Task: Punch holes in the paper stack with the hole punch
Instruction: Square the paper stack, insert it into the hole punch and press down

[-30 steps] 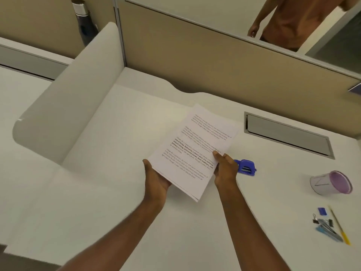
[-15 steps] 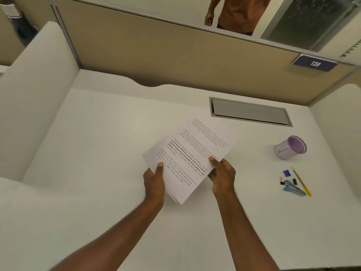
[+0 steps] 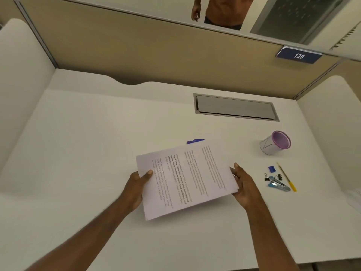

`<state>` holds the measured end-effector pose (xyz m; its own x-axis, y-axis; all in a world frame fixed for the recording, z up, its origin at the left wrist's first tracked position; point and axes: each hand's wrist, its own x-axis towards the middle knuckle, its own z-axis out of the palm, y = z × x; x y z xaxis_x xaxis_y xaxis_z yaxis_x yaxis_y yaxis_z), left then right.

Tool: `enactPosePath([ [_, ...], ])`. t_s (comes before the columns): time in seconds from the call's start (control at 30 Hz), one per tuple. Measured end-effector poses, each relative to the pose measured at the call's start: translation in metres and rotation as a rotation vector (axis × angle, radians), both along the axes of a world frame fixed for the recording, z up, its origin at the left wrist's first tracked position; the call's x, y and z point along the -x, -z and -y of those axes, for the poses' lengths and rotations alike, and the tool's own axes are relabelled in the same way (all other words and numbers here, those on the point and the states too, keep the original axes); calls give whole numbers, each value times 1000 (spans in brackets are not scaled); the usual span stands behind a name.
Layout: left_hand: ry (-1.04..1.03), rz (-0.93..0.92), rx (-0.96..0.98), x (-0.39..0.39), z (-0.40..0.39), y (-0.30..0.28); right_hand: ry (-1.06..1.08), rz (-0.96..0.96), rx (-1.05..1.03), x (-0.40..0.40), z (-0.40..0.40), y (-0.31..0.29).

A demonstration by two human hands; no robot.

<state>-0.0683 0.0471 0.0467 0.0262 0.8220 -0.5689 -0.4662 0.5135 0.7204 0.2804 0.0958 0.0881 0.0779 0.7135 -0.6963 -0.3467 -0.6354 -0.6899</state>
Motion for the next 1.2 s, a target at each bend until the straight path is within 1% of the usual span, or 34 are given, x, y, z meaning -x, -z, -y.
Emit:
enactPosePath([
  [0.1, 57, -4, 31, 5, 0, 7, -196, 163, 39, -13, -2, 4],
  [0.2, 118, -24, 73, -1, -5, 13, -297, 267, 33, -16, -6, 7],
  [0.33, 196, -11, 81, -15, -14, 16, -318, 328, 29, -23, -16, 17],
  [0.47, 203, -49, 108, -28, -23, 21, -316, 420, 18, -31, -25, 30],
  [0.53, 181, -120, 126, -34, -27, 23, -312, 451, 10, -33, -28, 36],
  [0.63, 119, -294, 154, -43, -34, 24, -296, 488, 10, -36, -33, 43],
  [0.77, 24, -486, 205, -53, -44, 22, -286, 492, 26, -36, -39, 50],
  [0.9, 5, -659, 212, -57, -52, 23, -273, 516, 32, -31, -45, 53],
  [1.03, 13, -713, 203, -56, -58, 25, -257, 525, 32, -25, -50, 53],
  [1.2, 17, -734, 209, -52, -62, 27, -269, 545, 41, -20, -54, 52],
])
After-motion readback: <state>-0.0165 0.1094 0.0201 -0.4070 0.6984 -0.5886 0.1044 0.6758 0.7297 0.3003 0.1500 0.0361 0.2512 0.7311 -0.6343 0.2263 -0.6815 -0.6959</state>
